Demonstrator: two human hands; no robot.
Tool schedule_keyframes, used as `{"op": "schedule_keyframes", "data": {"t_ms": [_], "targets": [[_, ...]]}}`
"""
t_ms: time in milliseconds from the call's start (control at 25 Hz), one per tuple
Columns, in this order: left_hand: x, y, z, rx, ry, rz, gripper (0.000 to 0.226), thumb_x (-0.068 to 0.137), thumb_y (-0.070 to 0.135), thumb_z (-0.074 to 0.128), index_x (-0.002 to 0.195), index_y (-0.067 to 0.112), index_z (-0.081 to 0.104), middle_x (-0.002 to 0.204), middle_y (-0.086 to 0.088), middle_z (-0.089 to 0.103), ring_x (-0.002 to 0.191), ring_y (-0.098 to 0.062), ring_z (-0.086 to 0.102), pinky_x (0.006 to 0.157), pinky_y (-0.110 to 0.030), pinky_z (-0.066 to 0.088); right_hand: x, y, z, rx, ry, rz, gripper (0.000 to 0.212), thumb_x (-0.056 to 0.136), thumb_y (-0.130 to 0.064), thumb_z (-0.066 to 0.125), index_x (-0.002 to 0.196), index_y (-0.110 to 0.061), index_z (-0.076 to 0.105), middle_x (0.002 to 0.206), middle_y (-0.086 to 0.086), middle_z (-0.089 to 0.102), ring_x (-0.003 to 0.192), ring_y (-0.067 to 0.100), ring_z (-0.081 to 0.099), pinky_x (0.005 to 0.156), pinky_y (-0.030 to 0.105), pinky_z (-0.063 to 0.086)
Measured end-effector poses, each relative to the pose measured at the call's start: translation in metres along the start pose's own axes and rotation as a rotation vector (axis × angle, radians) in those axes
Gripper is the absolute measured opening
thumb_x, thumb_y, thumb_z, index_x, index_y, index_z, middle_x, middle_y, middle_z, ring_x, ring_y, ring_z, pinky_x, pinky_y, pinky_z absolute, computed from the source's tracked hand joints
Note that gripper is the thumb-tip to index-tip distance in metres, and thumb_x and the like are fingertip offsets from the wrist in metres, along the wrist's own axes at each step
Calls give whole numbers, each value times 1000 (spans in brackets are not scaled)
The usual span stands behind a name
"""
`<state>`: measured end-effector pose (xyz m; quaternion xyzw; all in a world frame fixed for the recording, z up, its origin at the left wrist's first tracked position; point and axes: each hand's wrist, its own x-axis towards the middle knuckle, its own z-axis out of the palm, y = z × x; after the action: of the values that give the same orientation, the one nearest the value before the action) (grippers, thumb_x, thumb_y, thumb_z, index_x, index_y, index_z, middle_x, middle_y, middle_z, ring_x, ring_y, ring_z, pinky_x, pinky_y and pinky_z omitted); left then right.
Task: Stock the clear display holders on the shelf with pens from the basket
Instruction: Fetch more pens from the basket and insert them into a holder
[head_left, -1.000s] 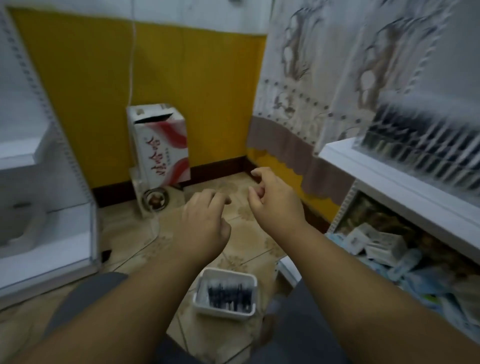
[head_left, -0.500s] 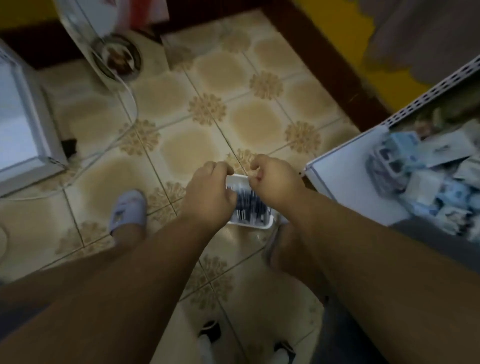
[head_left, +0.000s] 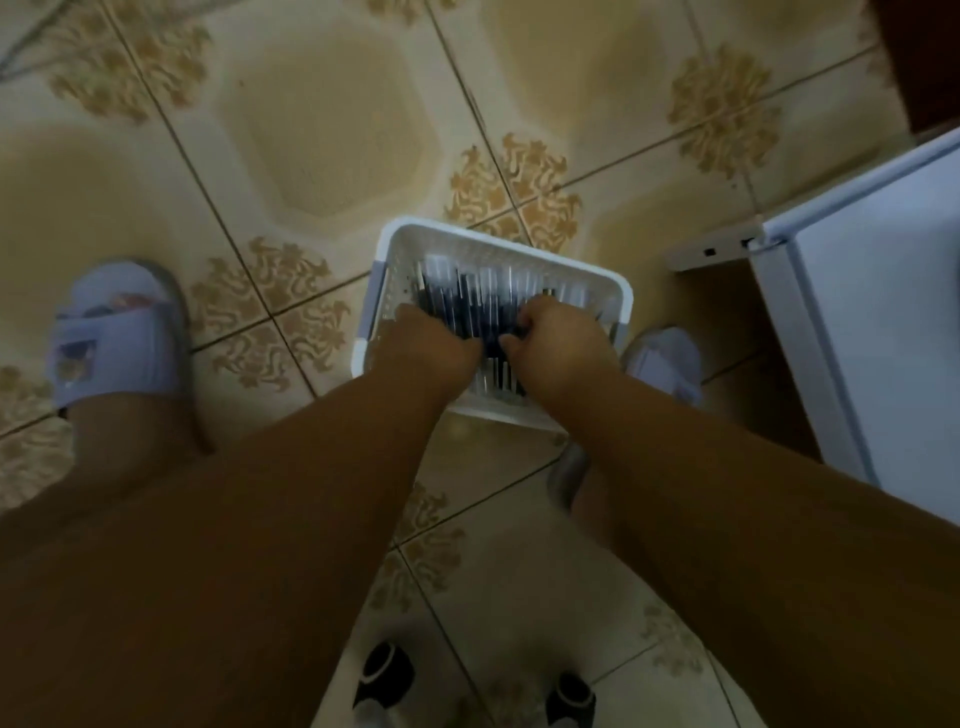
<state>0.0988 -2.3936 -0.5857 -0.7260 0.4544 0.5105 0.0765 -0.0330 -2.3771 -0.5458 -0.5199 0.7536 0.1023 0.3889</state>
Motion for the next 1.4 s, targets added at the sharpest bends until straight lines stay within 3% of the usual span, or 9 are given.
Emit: {"op": "schedule_keyframes", "data": {"t_ms": [120,280,400,520,680,800,960,1120,1400], "targets": [[19,7,23,26,93,-72,99,62,50,83,137,7,34,136,-15,48,120,-35,52,98,-46,48,20,6,13,-50,4,59,20,96,-30,59,91,-14,47,76,-1,49,77,20,52,64,30,38],[29,16,40,-45,154,-41,86,71,36,82,138,7,36,136,-15,50,121,-34,52,99,-42,44,35,9,18,-53,34,152,34,93,-14,59,67,-16,37,71,0,49,58,13,42,62,30,39],[31,13,35,-56,152,-7,63,80,28,76,131,6,46,128,-12,57,114,-31,57,86,-34,44,40,0,21,-52,28,146,31,91,-12,57,66,-16,39,67,0,44,61,16,45,61,30,40],[26,11,19,-229,172,-30,30,80,18,70,107,8,61,97,-7,66,86,-25,64,67,-28,48,42,-3,18,25,-10,128,30,92,-21,57,65,-15,44,65,2,47,65,21,53,55,28,41],[-4,19,-6,-309,155,-12,6,82,18,65,84,13,61,74,-6,61,64,-20,60,50,-24,45,15,4,3,176,43,67,20,93,-24,55,79,-11,47,67,2,49,59,17,47,45,26,26],[-55,32,-28,-401,122,11,5,83,16,61,84,11,61,72,-8,57,61,-22,55,50,-25,43,-22,7,-20,219,87,37,20,93,-23,55,83,-8,46,64,2,43,57,17,42,47,28,24],[-150,37,-61,-486,130,146,10,83,15,57,83,5,58,73,-17,55,66,-25,54,57,-36,44,-93,-6,-67,308,196,-57,16,92,-19,56,83,-9,47,64,5,47,59,23,49,55,32,41],[-261,33,-78,-555,184,273,10,82,15,56,87,7,57,72,-14,54,66,-23,53,58,-36,42,-189,-21,-96,275,344,-132,13,93,-23,55,88,-13,48,68,-1,46,58,13,43,48,26,27],[-403,-2,-88,-551,234,485,6,82,16,58,83,10,55,71,-11,52,65,-24,51,60,-36,42,-342,-28,-113,801,539,-274,14,88,-18,58,79,-10,50,64,7,47,56,20,42,53,28,35]]}}
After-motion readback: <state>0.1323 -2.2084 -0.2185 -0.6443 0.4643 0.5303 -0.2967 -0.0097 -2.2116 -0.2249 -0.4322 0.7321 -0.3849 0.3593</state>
